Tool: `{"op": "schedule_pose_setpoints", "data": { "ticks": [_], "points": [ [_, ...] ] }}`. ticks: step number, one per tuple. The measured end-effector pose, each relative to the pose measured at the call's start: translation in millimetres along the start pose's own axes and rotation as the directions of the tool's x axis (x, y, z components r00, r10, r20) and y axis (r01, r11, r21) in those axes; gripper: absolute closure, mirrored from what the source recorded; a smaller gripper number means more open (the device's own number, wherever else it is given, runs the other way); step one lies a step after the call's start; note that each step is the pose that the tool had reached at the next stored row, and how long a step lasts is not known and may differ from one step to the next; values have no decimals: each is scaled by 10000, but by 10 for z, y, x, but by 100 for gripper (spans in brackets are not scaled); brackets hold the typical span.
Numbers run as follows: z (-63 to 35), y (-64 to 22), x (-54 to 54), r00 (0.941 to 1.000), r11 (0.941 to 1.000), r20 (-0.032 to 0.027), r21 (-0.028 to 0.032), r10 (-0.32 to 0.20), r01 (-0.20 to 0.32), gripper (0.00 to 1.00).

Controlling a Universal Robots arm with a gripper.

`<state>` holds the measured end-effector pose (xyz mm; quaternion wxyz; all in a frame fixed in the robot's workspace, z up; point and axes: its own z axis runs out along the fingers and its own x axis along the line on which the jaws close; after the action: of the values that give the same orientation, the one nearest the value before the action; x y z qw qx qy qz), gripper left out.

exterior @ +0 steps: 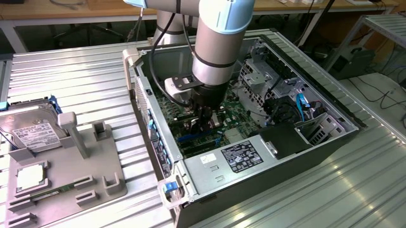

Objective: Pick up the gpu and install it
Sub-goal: 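Insert the gpu into the slot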

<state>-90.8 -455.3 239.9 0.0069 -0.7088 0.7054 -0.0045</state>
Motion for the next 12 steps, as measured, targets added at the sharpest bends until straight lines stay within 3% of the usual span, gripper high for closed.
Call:
{"op": "schedule_pose_setpoints", "data": {
  "ticks": [12],
  "points": [
    [38, 1, -3, 10000, 10000, -1, -17, 7, -7, 72]
  ]
}}
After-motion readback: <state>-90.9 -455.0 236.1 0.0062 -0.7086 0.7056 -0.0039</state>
